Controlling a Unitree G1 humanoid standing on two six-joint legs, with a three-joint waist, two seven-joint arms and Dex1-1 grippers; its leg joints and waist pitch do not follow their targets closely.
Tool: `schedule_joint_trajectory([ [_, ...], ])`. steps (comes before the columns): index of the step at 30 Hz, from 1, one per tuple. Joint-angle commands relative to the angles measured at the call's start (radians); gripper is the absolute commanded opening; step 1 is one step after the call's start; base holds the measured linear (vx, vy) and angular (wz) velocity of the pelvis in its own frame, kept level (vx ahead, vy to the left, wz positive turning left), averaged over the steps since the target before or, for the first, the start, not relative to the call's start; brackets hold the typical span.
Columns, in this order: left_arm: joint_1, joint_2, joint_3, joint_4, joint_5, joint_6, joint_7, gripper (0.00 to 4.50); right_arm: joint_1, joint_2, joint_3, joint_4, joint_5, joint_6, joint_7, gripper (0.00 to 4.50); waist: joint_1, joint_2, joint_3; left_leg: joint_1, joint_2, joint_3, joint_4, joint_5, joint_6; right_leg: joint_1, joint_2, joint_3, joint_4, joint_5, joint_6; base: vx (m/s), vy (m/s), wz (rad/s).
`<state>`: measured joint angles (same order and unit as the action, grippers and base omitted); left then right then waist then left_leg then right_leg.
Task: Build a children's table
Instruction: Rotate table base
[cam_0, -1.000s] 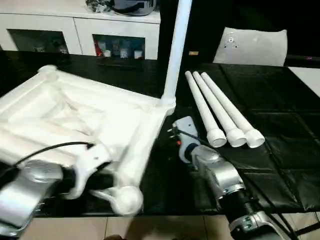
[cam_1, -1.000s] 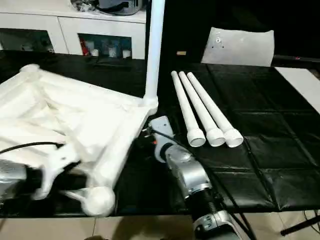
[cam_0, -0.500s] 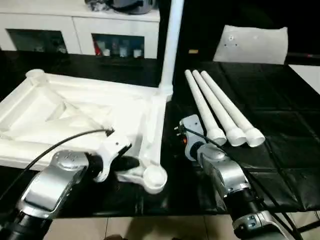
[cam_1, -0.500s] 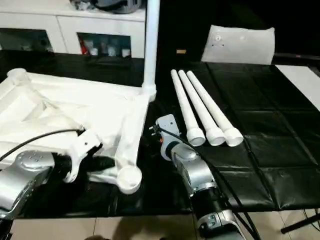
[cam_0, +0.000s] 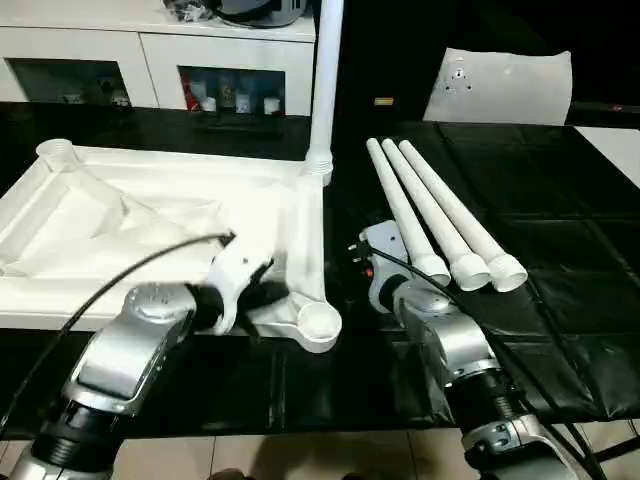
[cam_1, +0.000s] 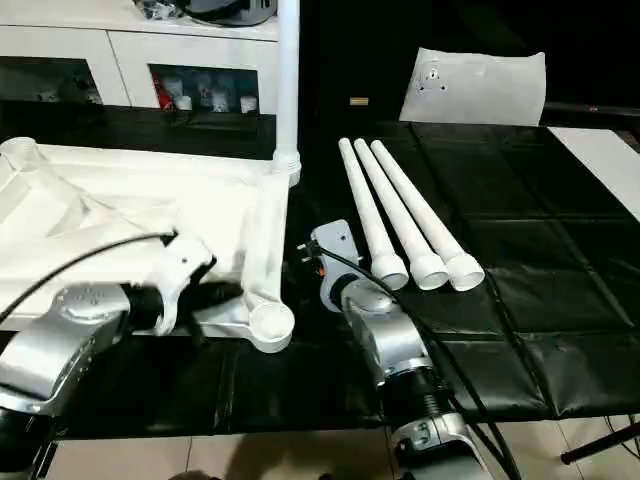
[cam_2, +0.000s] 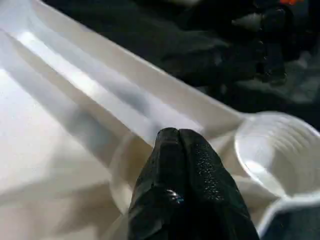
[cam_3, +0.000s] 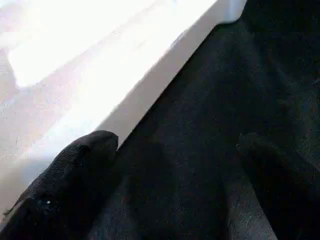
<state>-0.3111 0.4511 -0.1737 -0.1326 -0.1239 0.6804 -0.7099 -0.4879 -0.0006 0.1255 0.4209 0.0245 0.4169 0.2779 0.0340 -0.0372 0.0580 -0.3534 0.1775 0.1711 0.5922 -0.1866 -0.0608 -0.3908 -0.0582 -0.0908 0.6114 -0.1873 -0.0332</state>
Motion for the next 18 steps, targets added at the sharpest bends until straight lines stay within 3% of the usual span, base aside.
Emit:
schedule_joint_trajectory([
  [1,-0.019,-0.023,0.050,-0.006,-0.018,-0.025,0.031,0.05,-0.077,-0.007,-0.024,-0.062,-0.011,0.035,-0.035,4.50,0.004,0.020,-0.057,0.007,0.052,-0.025,-0.077,-0.255,-0.037,0.044,-0.088,0.069,-0.080,-0.280,-0.145,0.000,0.000,0.00],
  [3,-0.022,-0.023,0.057,-0.011,-0.017,-0.034,0.036,0.34,-0.107,-0.017,-0.037,-0.055,-0.015,0.059,-0.048,4.50,0.003,0.024,-0.057,0.009,0.052,-0.024,-0.076,-0.260,-0.040,0.042,-0.088,0.069,-0.080,-0.288,-0.142,0.000,0.000,0.00],
  [4,-0.025,-0.024,0.077,-0.041,-0.036,-0.029,0.030,0.34,-0.174,-0.036,-0.062,-0.019,-0.026,0.129,-0.083,4.50,0.002,0.021,-0.055,0.012,0.051,-0.025,-0.076,-0.274,-0.043,0.039,-0.085,0.068,-0.079,-0.310,-0.138,0.000,0.000,0.00],
  [5,-0.025,-0.024,0.079,-0.044,-0.037,-0.029,0.029,0.45,-0.180,-0.037,-0.066,-0.014,-0.027,0.137,-0.087,4.50,0.001,0.022,-0.057,0.012,0.050,-0.024,-0.076,-0.269,-0.048,0.039,-0.083,0.069,-0.078,-0.302,-0.138,0.000,0.000,0.00],
  [6,-0.022,-0.019,0.087,-0.064,-0.045,-0.025,0.028,0.51,-0.211,-0.043,-0.078,0.009,-0.029,0.163,-0.106,4.50,0.003,0.029,-0.057,0.012,0.051,-0.025,-0.075,-0.264,-0.054,0.039,-0.085,0.070,-0.075,-0.287,-0.139,0.000,0.000,0.00],
  [7,-0.017,-0.015,0.100,-0.102,-0.065,-0.017,0.025,0.60,-0.245,-0.054,-0.093,0.045,-0.005,0.171,-0.081,4.50,0.003,0.021,-0.059,0.015,0.052,-0.021,-0.074,-0.257,-0.055,0.037,-0.082,0.070,-0.075,-0.259,-0.143,0.000,0.000,0.00],
  [11,-0.004,-0.008,0.106,-0.157,-0.084,0.006,0.018,1.00,-0.289,-0.080,-0.106,0.129,0.008,0.128,-0.073,4.50,0.011,0.024,-0.063,0.005,0.050,-0.020,-0.071,-0.200,-0.045,0.047,-0.085,0.068,-0.065,-0.172,-0.164,0.000,0.000,0.00],
  [12,0.004,-0.005,0.106,-0.176,-0.091,0.014,0.014,1.00,-0.308,-0.088,-0.115,0.167,0.005,0.115,-0.094,4.50,0.010,0.017,-0.066,0.003,0.050,-0.018,-0.068,-0.181,-0.042,0.049,-0.085,0.068,-0.063,-0.150,-0.170,0.000,0.000,0.00],
  [15,0.013,-0.002,0.105,-0.213,-0.109,0.041,0.008,1.23,-0.341,-0.099,-0.138,0.239,0.012,0.094,-0.108,4.50,0.014,0.019,-0.069,-0.002,0.048,-0.015,-0.063,-0.140,-0.036,0.051,-0.085,0.069,-0.056,-0.107,-0.180,0.000,0.000,0.00],
  [18,0.018,0.004,0.103,-0.251,-0.134,0.077,0.002,1.40,-0.382,-0.107,-0.158,0.318,0.009,0.085,-0.112,4.50,0.014,0.024,-0.066,-0.003,0.048,-0.015,-0.063,-0.165,-0.034,0.047,-0.082,0.065,-0.056,-0.129,-0.185,0.000,0.000,0.00],
])
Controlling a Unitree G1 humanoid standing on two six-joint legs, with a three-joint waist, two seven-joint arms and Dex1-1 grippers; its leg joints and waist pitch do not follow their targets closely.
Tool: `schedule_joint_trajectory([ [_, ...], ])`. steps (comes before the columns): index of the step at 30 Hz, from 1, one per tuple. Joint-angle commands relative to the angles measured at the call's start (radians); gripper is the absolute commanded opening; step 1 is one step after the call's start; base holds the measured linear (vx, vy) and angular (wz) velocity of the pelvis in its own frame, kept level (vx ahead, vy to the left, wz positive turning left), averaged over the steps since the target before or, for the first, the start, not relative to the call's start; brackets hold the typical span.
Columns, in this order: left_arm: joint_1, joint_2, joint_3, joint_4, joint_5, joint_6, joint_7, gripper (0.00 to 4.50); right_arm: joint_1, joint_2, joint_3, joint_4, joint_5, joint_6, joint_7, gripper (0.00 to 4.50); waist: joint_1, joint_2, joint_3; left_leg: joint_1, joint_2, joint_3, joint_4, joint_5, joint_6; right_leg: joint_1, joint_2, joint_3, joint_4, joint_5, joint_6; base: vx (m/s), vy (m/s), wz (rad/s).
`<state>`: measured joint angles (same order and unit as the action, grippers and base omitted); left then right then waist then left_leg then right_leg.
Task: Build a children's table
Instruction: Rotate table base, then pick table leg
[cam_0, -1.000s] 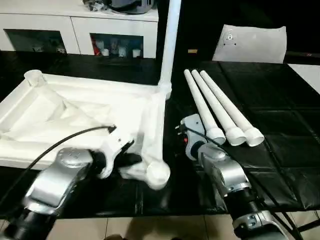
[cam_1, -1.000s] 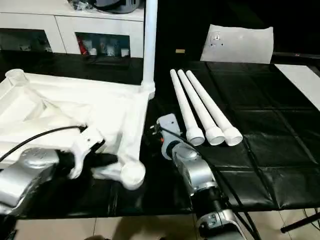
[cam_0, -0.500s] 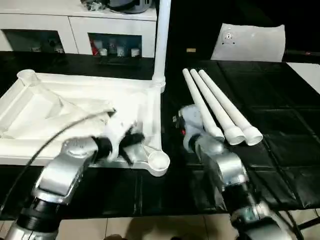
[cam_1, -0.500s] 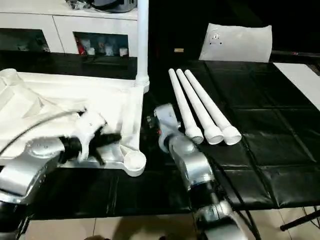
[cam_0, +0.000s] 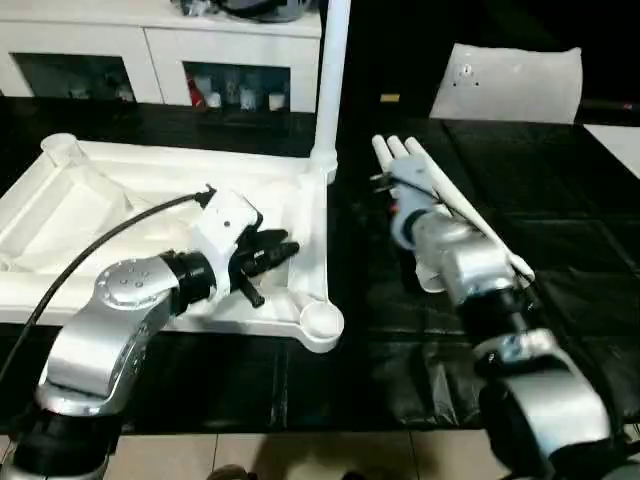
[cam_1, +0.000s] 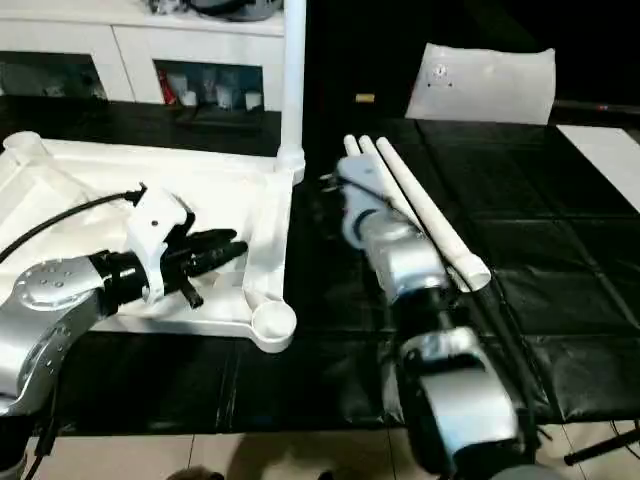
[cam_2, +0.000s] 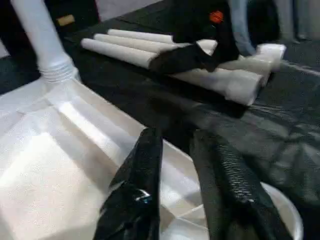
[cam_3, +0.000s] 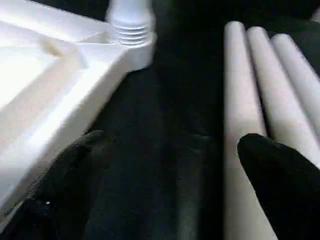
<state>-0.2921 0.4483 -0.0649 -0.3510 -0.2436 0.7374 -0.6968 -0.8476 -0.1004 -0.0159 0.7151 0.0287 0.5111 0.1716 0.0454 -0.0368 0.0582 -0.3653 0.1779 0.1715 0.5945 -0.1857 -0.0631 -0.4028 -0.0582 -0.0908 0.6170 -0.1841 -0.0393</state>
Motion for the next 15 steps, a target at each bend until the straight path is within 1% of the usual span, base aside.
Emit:
schedule_joint_trajectory([
  [1,0.000,0.019,-0.013,-0.056,-0.025,0.039,-0.015,1.46,-0.054,-0.019,-0.024,0.095,0.001,-0.029,-0.015,4.50,0.002,0.022,-0.065,0.009,0.047,-0.016,-0.065,-0.175,-0.034,0.059,-0.082,0.065,-0.063,-0.144,-0.177,0.000,0.000,0.00],
  [2,0.000,0.021,-0.015,-0.063,-0.029,0.046,-0.014,1.53,-0.066,-0.023,-0.031,0.123,0.005,-0.034,-0.015,4.50,0.001,0.021,-0.065,0.010,0.048,-0.017,-0.064,-0.191,-0.038,0.058,-0.085,0.065,-0.062,-0.168,-0.178,0.000,0.000,0.00],
  [3,0.000,0.021,-0.015,-0.063,-0.029,0.046,-0.014,1.62,-0.066,-0.023,-0.031,0.123,0.005,-0.034,-0.015,4.50,0.001,0.023,-0.064,0.011,0.048,-0.016,-0.064,-0.199,-0.039,0.056,-0.083,0.064,-0.065,-0.179,-0.177,0.000,0.000,0.00],
  [4,-0.002,0.022,-0.015,-0.072,-0.037,0.057,-0.017,1.62,-0.084,-0.030,-0.028,0.159,0.000,-0.054,-0.017,4.50,0.002,0.025,-0.061,0.011,0.047,-0.016,-0.064,-0.206,-0.041,0.056,-0.082,0.065,-0.067,-0.189,-0.168,0.000,0.000,0.00],
  [5,-0.007,0.029,-0.018,-0.079,-0.038,0.064,-0.021,1.71,-0.108,-0.036,-0.031,0.202,0.002,-0.074,-0.021,4.50,0.002,0.025,-0.064,0.012,0.047,-0.015,-0.063,-0.212,-0.043,0.055,-0.082,0.064,-0.067,-0.192,-0.170,0.000,0.000,0.00],
  [7,-0.011,0.032,-0.020,-0.078,-0.032,0.064,-0.019,1.90,-0.126,-0.042,-0.025,0.237,-0.005,-0.084,-0.022,4.50,0.002,0.024,-0.064,0.010,0.047,-0.016,-0.062,-0.213,-0.042,0.056,-0.083,0.064,-0.065,-0.195,-0.173,0.000,0.000,0.00],
  [9,-0.014,0.036,-0.019,-0.076,-0.029,0.069,-0.011,2.06,-0.155,-0.049,-0.032,0.289,-0.011,-0.103,-0.036,4.50,0.002,0.024,-0.064,0.009,0.048,-0.016,-0.061,-0.211,-0.041,0.056,-0.083,0.064,-0.064,-0.191,-0.175,0.000,0.000,0.00],
  [10,-0.014,0.044,-0.019,-0.076,-0.027,0.080,-0.001,2.15,-0.181,-0.055,-0.031,0.345,-0.024,-0.116,-0.040,4.50,0.003,0.025,-0.066,0.008,0.047,-0.016,-0.059,-0.200,-0.040,0.056,-0.083,0.064,-0.060,-0.174,-0.180,0.000,0.000,0.00],
  [12,-0.013,0.049,-0.018,-0.079,-0.030,0.087,0.000,2.37,-0.193,-0.058,-0.037,0.374,-0.025,-0.119,-0.049,4.50,0.002,0.026,-0.065,0.008,0.047,-0.016,-0.059,-0.206,-0.040,0.055,-0.082,0.063,-0.060,-0.175,-0.184,0.000,0.000,0.00],
  [14,-0.009,0.056,-0.021,-0.089,-0.036,0.100,0.001,2.50,-0.208,-0.063,-0.043,0.415,-0.021,-0.119,-0.046,4.50,0.004,0.028,-0.062,0.008,0.046,-0.015,-0.059,-0.205,-0.037,0.055,-0.081,0.064,-0.061,-0.169,-0.183,0.000,0.000,0.00],
  [15,-0.006,0.058,-0.024,-0.094,-0.037,0.102,0.001,2.50,-0.213,-0.067,-0.050,0.429,-0.017,-0.126,-0.059,4.50,0.005,0.031,-0.065,0.009,0.047,-0.016,-0.058,-0.204,-0.039,0.055,-0.082,0.063,-0.058,-0.163,-0.187,0.000,0.000,0.00],
])
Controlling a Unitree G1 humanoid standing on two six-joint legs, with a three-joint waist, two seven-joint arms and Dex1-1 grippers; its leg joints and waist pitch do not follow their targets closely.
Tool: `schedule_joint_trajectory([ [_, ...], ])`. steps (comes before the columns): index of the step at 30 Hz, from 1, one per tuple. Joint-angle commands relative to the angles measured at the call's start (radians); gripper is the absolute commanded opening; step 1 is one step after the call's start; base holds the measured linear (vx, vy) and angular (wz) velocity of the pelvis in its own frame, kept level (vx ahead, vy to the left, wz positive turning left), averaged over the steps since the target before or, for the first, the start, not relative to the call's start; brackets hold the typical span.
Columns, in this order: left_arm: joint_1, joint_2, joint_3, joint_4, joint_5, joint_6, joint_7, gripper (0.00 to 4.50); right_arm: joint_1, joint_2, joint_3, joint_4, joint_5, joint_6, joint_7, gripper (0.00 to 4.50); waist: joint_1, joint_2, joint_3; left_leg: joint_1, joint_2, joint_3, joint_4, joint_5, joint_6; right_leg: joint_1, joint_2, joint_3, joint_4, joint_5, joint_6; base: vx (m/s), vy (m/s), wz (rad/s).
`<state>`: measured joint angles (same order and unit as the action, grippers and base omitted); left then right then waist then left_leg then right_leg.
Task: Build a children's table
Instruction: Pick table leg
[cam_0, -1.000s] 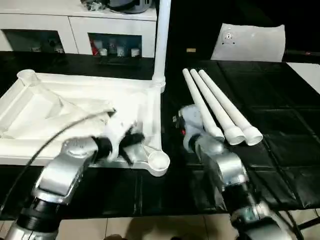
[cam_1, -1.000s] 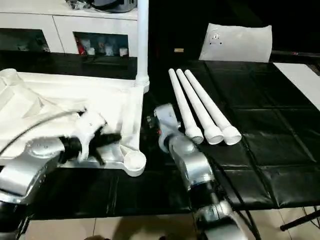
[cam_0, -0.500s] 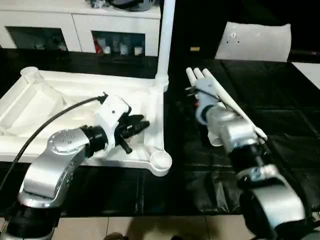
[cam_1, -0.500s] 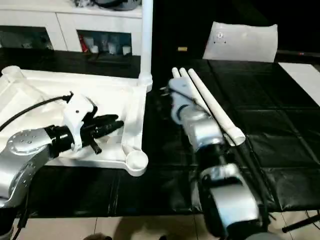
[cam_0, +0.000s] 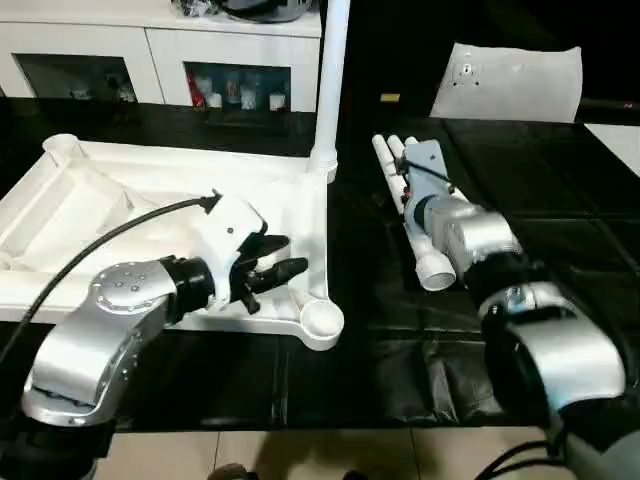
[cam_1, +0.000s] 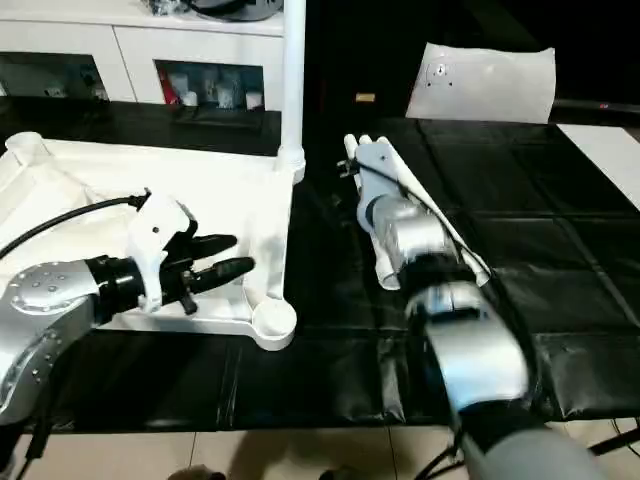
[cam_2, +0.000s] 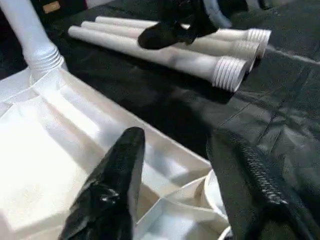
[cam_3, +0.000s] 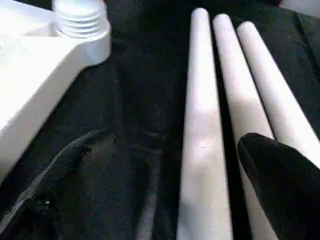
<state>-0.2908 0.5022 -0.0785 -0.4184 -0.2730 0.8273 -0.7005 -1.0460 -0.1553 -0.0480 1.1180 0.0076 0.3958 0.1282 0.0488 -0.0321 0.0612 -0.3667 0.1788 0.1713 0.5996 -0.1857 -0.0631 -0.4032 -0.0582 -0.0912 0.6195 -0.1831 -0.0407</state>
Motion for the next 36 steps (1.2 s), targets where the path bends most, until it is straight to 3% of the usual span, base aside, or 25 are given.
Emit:
schedule_joint_trajectory([
  [1,-0.004,0.005,-0.011,-0.032,-0.012,0.016,0.003,2.50,-0.021,-0.020,-0.024,0.045,0.007,-0.018,-0.034,4.50,0.002,0.027,-0.066,0.010,0.046,-0.015,-0.064,-0.208,-0.041,0.055,-0.081,0.063,-0.061,-0.163,-0.187,0.000,0.000,0.00],
  [4,-0.007,0.004,-0.012,-0.034,-0.015,0.021,0.003,2.50,-0.022,-0.026,-0.028,0.061,0.012,-0.006,-0.027,4.50,0.003,0.020,-0.066,0.008,0.045,-0.014,-0.063,-0.210,-0.038,0.057,-0.082,0.063,-0.062,-0.169,-0.188,0.000,0.000,0.00],
  [5,-0.011,0.004,-0.012,-0.032,-0.014,0.021,0.004,2.50,-0.023,-0.029,-0.025,0.076,0.012,-0.003,-0.018,4.50,0.005,0.026,-0.066,0.009,0.045,-0.014,-0.061,-0.211,-0.034,0.056,-0.083,0.064,-0.061,-0.178,-0.187,0.000,0.000,0.00],
  [14,-0.014,0.022,-0.025,-0.035,-0.020,0.032,0.006,2.50,-0.012,-0.025,-0.053,0.146,0.024,0.026,0.004,4.50,0.005,0.030,-0.061,0.008,0.045,-0.016,-0.061,-0.234,-0.030,0.052,-0.081,0.062,-0.067,-0.226,-0.183,0.000,0.000,0.00],
  [15,-0.013,0.015,-0.020,-0.037,-0.026,0.038,0.011,2.50,-0.014,-0.024,-0.053,0.154,0.022,0.046,0.005,4.50,0.004,0.027,-0.061,0.008,0.045,-0.015,-0.061,-0.234,-0.030,0.053,-0.081,0.062,-0.066,-0.224,-0.184,0.000,0.000,0.00],
  [23,-0.015,0.023,-0.027,-0.031,-0.024,0.036,0.013,2.50,-0.036,-0.023,-0.088,0.186,0.057,0.145,0.011,4.50,0.004,0.027,-0.059,0.008,0.045,-0.016,-0.061,-0.232,-0.030,0.051,-0.082,0.062,-0.067,-0.237,-0.181,0.000,0.000,0.00],
  [24,-0.015,0.023,-0.027,-0.031,-0.024,0.035,0.013,2.54,-0.036,-0.022,-0.088,0.186,0.057,0.146,0.011,4.21,0.004,0.026,-0.059,0.008,0.045,-0.015,-0.061,-0.230,-0.030,0.051,-0.082,0.062,-0.067,-0.238,-0.181,0.000,0.000,0.00],
  [28,-0.024,0.027,-0.027,-0.025,-0.029,0.035,0.012,2.54,-0.042,-0.022,-0.109,0.191,0.078,0.199,0.037,3.95,0.005,0.031,-0.061,0.008,0.046,-0.017,-0.061,-0.228,-0.031,0.052,-0.082,0.062,-0.065,-0.224,-0.185,0.000,0.000,0.00],
  [30,-0.022,0.029,-0.032,-0.026,-0.028,0.035,0.010,2.54,-0.036,-0.024,-0.108,0.192,0.076,0.216,0.048,3.71,0.004,0.025,-0.059,0.008,0.045,-0.016,-0.061,-0.229,-0.030,0.051,-0.081,0.061,-0.066,-0.227,-0.186,0.000,0.000,0.00],
  [32,-0.020,0.030,-0.033,-0.026,-0.029,0.036,0.009,2.54,-0.032,-0.026,-0.108,0.192,0.077,0.225,0.048,3.69,0.005,0.030,-0.061,0.009,0.046,-0.016,-0.060,-0.223,-0.032,0.052,-0.083,0.062,-0.066,-0.228,-0.186,0.000,0.000,0.00],
  [34,-0.019,0.029,-0.034,-0.027,-0.031,0.038,0.008,2.54,-0.029,-0.028,-0.107,0.193,0.074,0.237,0.063,3.31,0.005,0.028,-0.058,0.007,0.045,-0.015,-0.061,-0.225,-0.030,0.052,-0.083,0.062,-0.067,-0.231,-0.187,0.000,0.000,0.00],
  [36,-0.017,0.033,-0.041,-0.026,-0.029,0.035,0.004,2.54,-0.026,-0.030,-0.113,0.193,0.076,0.245,0.067,3.21,0.006,0.030,-0.057,0.010,0.046,-0.016,-0.061,-0.238,-0.034,0.050,-0.084,0.061,-0.068,-0.253,-0.183,0.000,0.000,0.00],
])
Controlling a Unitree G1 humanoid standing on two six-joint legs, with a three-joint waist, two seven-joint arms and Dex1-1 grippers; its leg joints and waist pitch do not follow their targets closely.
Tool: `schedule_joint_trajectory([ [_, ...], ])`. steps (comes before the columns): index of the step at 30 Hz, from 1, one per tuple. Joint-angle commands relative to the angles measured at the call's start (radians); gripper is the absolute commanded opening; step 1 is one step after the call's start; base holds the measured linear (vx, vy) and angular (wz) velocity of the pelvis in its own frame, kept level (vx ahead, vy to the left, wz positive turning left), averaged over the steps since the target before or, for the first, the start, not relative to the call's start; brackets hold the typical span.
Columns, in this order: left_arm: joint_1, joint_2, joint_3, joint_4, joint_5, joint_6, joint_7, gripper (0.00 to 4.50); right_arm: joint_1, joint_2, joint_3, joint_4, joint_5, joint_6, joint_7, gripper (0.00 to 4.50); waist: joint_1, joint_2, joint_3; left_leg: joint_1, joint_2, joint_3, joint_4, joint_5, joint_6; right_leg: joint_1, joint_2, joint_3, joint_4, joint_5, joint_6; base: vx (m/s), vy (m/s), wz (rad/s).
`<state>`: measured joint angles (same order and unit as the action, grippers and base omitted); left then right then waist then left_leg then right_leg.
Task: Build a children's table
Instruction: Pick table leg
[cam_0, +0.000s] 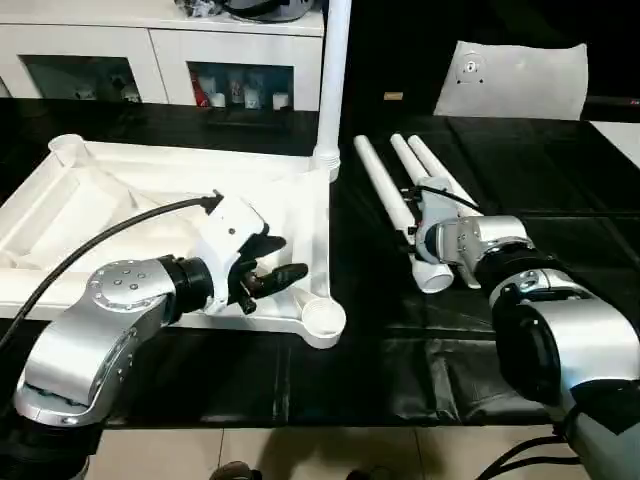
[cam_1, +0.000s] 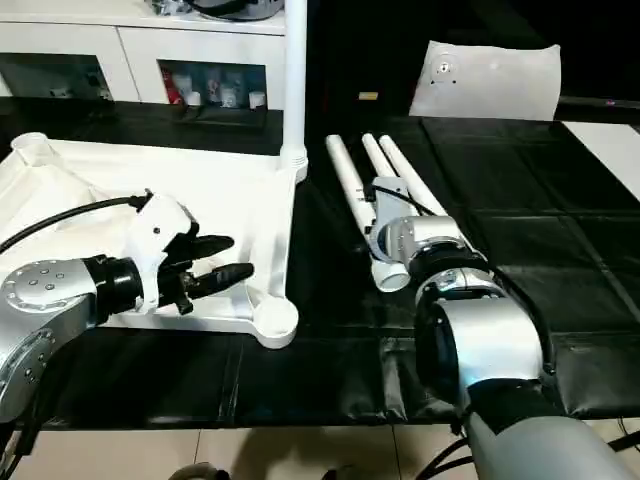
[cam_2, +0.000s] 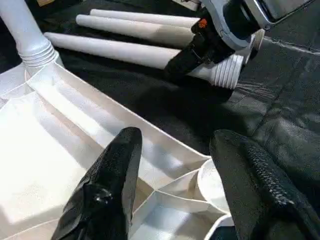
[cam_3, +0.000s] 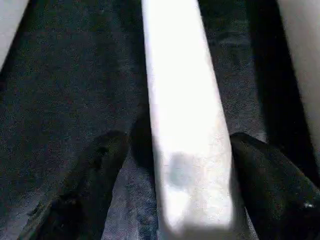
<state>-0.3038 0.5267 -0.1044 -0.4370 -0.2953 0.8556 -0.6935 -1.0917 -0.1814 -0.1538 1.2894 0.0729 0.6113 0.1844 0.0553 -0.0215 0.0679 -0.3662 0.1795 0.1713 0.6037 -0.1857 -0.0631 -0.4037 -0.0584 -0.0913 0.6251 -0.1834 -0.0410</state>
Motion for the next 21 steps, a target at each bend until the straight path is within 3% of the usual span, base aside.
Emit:
schedule_joint_trajectory([
  [1,-0.005,0.009,-0.016,-0.006,-0.007,0.007,-0.002,2.54,0.021,-0.005,-0.007,0.021,0.009,0.036,0.017,3.13,-0.001,0.019,-0.065,0.010,0.045,-0.016,-0.065,-0.244,-0.036,0.050,-0.083,0.061,-0.075,-0.261,-0.180,0.000,0.000,0.00],
  [12,-0.006,0.003,-0.024,0.007,-0.014,-0.003,0.005,2.54,0.021,-0.005,-0.013,0.014,0.007,0.053,0.033,2.14,-0.002,0.019,-0.066,0.009,0.045,-0.016,-0.064,-0.237,-0.035,0.051,-0.083,0.061,-0.075,-0.260,-0.179,0.000,0.000,0.00],
  [21,-0.014,0.011,-0.027,0.011,-0.013,-0.005,0.001,2.54,0.034,-0.002,-0.055,0.001,0.038,0.018,0.004,1.91,-0.002,0.020,-0.069,0.010,0.045,-0.016,-0.063,-0.244,-0.041,0.051,-0.083,0.061,-0.076,-0.262,-0.177,0.000,0.000,0.00],
])
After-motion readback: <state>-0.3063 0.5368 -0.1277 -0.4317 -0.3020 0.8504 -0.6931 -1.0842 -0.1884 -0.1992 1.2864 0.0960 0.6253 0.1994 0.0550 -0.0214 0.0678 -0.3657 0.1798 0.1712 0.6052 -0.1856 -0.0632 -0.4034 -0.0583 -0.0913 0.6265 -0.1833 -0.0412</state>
